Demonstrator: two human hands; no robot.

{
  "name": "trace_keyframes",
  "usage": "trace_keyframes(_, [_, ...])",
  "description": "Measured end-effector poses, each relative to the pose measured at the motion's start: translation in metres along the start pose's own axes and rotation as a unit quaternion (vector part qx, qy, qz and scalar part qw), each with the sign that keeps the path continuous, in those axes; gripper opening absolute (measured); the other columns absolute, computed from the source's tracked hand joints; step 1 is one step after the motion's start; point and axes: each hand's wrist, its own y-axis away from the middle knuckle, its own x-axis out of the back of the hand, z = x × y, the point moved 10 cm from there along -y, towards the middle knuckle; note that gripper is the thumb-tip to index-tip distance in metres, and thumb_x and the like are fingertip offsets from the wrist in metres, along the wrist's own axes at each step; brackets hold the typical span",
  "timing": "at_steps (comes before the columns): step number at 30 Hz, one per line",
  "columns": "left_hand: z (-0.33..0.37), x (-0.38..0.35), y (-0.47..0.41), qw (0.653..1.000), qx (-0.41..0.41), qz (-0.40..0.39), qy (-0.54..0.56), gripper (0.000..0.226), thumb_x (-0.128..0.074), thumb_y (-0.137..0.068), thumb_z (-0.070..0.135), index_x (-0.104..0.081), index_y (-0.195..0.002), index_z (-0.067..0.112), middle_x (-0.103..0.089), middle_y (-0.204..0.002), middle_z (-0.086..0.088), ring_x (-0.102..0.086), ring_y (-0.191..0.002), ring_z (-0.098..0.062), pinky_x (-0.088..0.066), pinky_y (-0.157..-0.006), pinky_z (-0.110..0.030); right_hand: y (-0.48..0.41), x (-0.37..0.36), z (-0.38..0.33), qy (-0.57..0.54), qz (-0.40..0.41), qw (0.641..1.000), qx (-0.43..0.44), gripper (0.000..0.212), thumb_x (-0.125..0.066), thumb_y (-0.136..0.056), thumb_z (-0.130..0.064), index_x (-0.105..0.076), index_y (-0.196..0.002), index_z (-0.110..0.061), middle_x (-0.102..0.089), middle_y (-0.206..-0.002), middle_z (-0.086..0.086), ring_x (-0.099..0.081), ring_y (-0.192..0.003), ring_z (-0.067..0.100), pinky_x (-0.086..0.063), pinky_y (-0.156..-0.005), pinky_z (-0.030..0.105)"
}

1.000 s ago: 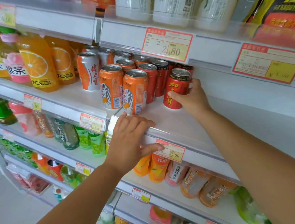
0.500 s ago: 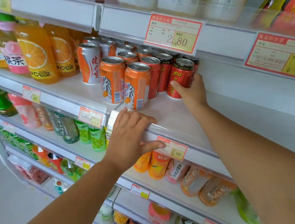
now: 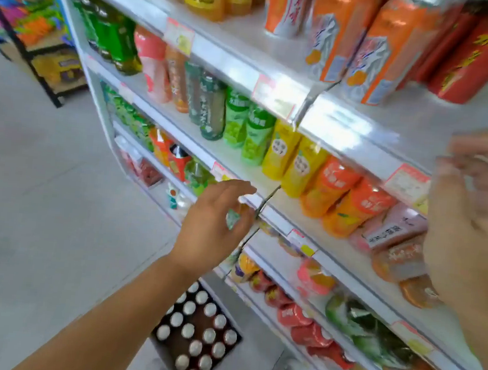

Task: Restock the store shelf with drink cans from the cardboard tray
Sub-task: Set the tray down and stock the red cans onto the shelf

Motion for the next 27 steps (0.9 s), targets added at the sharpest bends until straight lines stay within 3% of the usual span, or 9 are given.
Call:
trace_keyframes(1, [-0.045,-0.008,0.028,0.996,0.085,-0.033,-0.015,0.030,-0.060,-0.093,0.023,-0.062,-0.123,0.022,-0.056,-0.128,0.009,-0.054,-0.117,-0.014,-0.039,-0.095,-0.017,0.019,-0.031,0.001,-0.028,-0.047,0.998,-0.007,0.029,-0.069,-0.082,-0.007,-0.060,-0.104,-0.025,-0.059,-0.110,0.009,-0.057,-0.099,0.029,-0.047,-0.088,0.030])
trace_keyframes(3, [-0.127,-0.018,0.092,0.967,0.238,-0.083,-0.046,0.033,-0.063,-0.092,0.022,-0.060,-0.125,0.024,-0.052,-0.133,0.007,-0.055,-0.118,-0.018,-0.046,-0.094,-0.029,0.059,-0.095,0.013,-0.073,-0.062,0.995,-0.037,0.021,-0.063,-0.087,-0.009,-0.059,-0.106,-0.016,-0.054,-0.110,0.005,-0.056,-0.097,0.023,-0.048,-0.084,0.035])
trace_keyframes(4, [-0.162,-0.023,0.127,0.944,0.306,-0.109,-0.061,0.036,-0.062,-0.092,0.023,-0.058,-0.128,0.024,-0.049,-0.136,0.005,-0.055,-0.118,-0.020,-0.046,-0.094,-0.032,0.082,-0.134,0.024,-0.071,-0.077,0.993,-0.062,0.021,-0.058,-0.088,-0.005,-0.058,-0.107,-0.014,-0.052,-0.109,0.004,-0.056,-0.096,0.018,-0.048,-0.084,0.030])
trace_keyframes(6, [-0.219,-0.037,0.200,0.887,0.422,-0.168,-0.090,0.040,-0.059,-0.093,0.026,-0.053,-0.133,0.024,-0.045,-0.140,0.002,-0.052,-0.120,-0.024,-0.043,-0.093,-0.033,0.134,-0.223,0.063,-0.055,-0.180,0.973,-0.131,0.028,-0.057,-0.086,0.000,-0.058,-0.109,-0.016,-0.051,-0.109,-0.001,-0.056,-0.097,0.011,-0.046,-0.084,0.016])
trace_keyframes(10, [-0.298,-0.081,0.326,0.797,0.551,-0.232,-0.080,0.042,-0.057,-0.094,0.027,-0.050,-0.135,0.025,-0.046,-0.141,0.000,-0.053,-0.119,-0.022,-0.045,-0.094,-0.033,0.263,-0.379,0.170,-0.028,-0.378,0.875,-0.300,0.034,-0.058,-0.090,-0.008,-0.054,-0.113,-0.032,-0.053,-0.115,-0.007,-0.056,-0.108,0.014,-0.050,-0.091,0.037])
trace_keyframes(13, [-0.358,-0.135,0.395,0.758,0.596,-0.261,-0.054,0.046,-0.058,-0.095,0.026,-0.046,-0.140,0.024,-0.043,-0.142,0.001,-0.052,-0.122,-0.019,-0.039,-0.098,-0.027,0.356,-0.470,0.237,0.012,-0.469,0.819,-0.331,0.032,-0.055,-0.091,-0.016,-0.057,-0.120,-0.029,-0.053,-0.112,-0.007,-0.056,-0.107,0.016,-0.048,-0.090,0.038])
trace_keyframes(19, [-0.484,-0.255,0.483,0.748,0.623,-0.228,0.006,0.055,-0.060,-0.093,0.032,-0.040,-0.144,0.026,-0.043,-0.141,0.002,-0.050,-0.110,-0.011,-0.039,-0.096,-0.024,0.500,-0.615,0.355,0.050,-0.548,0.762,-0.340,0.043,-0.061,-0.088,-0.022,-0.053,-0.130,-0.024,-0.051,-0.129,-0.003,-0.052,-0.117,0.015,-0.041,-0.098,0.031])
trace_keyframes(23, [-0.557,-0.313,0.507,0.782,0.587,-0.211,-0.008,0.057,-0.063,-0.092,0.029,-0.040,-0.144,0.022,-0.043,-0.144,-0.001,-0.042,-0.132,-0.017,-0.034,-0.109,-0.030,0.583,-0.678,0.410,0.052,-0.582,0.731,-0.352,0.053,-0.069,-0.084,-0.033,-0.049,-0.133,-0.025,-0.052,-0.130,-0.001,-0.053,-0.117,0.017,-0.045,-0.097,0.036])
trace_keyframes(27, [-0.606,-0.340,0.517,0.814,0.524,-0.240,-0.075,0.067,-0.066,-0.089,0.029,-0.034,-0.147,0.024,-0.040,-0.146,0.000,-0.030,-0.137,-0.022,-0.033,-0.112,-0.041,0.647,-0.709,0.432,0.061,-0.619,0.702,-0.348,0.075,-0.076,-0.076,-0.043,-0.040,-0.140,-0.024,-0.047,-0.133,0.002,-0.050,-0.121,0.019,-0.043,-0.098,0.034])
